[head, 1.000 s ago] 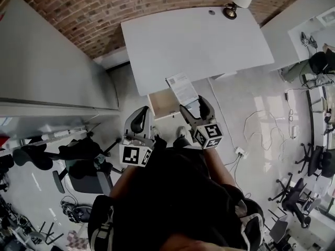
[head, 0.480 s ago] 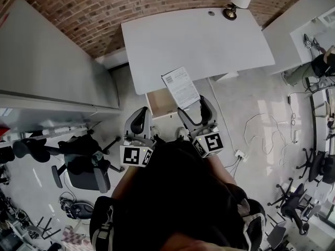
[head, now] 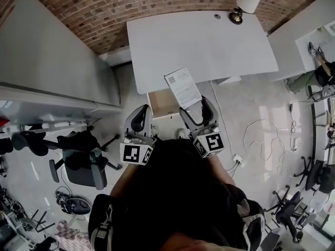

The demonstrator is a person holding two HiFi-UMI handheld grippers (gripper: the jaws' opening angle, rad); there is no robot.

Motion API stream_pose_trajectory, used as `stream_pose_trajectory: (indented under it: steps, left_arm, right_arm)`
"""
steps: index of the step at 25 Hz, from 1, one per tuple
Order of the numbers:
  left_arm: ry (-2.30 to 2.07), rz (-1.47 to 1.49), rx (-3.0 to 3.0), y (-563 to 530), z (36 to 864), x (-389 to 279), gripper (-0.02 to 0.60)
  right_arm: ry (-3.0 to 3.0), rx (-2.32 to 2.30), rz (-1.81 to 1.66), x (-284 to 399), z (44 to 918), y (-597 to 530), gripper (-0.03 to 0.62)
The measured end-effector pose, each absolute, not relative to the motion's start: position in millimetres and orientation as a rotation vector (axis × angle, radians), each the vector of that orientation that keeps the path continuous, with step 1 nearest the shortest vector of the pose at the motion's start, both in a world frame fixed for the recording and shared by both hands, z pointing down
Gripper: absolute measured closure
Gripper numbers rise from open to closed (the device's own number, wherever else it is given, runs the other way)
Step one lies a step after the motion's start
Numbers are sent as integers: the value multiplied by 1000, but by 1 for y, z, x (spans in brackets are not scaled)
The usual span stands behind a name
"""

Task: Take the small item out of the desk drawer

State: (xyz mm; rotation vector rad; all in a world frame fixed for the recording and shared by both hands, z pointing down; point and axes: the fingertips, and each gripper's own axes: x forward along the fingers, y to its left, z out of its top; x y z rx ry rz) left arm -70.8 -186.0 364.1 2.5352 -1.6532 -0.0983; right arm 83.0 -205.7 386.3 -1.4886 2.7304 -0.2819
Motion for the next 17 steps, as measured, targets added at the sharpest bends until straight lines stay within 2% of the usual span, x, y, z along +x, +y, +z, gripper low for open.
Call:
stream_pose_trajectory:
  steps: [17]
  left_arm:
    - [-1655, -106, 2519, -189, 368, -75, 572]
  right_arm:
    - [2759, -1474, -303, 73, 392, -205, 214]
